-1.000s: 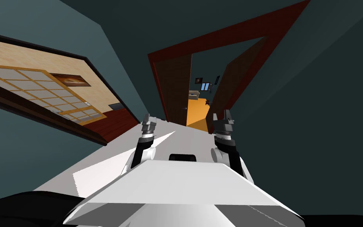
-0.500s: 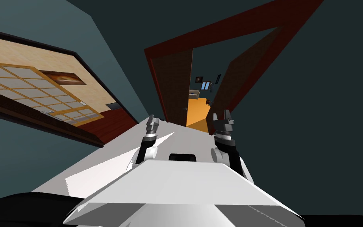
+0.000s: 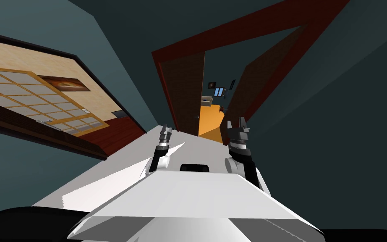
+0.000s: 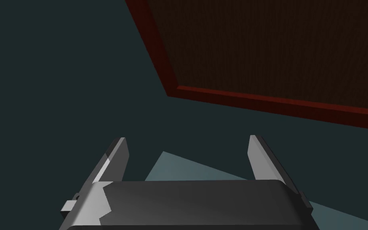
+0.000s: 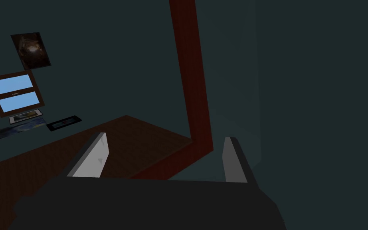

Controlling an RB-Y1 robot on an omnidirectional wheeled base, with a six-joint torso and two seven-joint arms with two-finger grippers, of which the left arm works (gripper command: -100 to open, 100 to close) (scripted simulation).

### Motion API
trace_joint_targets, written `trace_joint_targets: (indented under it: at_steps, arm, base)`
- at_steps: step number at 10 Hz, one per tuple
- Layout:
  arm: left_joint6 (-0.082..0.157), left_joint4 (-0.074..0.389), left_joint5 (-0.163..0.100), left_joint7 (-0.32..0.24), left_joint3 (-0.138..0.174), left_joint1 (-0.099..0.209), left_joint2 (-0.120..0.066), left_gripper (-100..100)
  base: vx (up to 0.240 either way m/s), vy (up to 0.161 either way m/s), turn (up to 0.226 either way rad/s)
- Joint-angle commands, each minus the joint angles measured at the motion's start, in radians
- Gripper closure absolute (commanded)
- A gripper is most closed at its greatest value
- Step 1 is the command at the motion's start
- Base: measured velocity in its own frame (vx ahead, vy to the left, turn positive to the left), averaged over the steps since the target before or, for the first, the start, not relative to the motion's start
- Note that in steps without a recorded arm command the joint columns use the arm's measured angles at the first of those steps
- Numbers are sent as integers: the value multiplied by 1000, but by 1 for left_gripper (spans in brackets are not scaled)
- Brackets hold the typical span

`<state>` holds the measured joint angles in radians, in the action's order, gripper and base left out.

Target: Push the door open

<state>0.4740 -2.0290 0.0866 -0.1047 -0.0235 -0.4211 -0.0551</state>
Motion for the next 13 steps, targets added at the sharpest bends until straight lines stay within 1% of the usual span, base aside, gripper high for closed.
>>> trace_joint_targets:
  at_steps: [1,4,13]
  arm:
    - [3,34,-1,-1,-3,18,-6,-100]
    - [20,106,-2,-1,-12,47,-14,-100]
    - [77,351,-5,-1,-40,148,-31,-100]
  base:
    - [98,-16,-7]
    - [96,-12,-6]
    - [99,-18,-7]
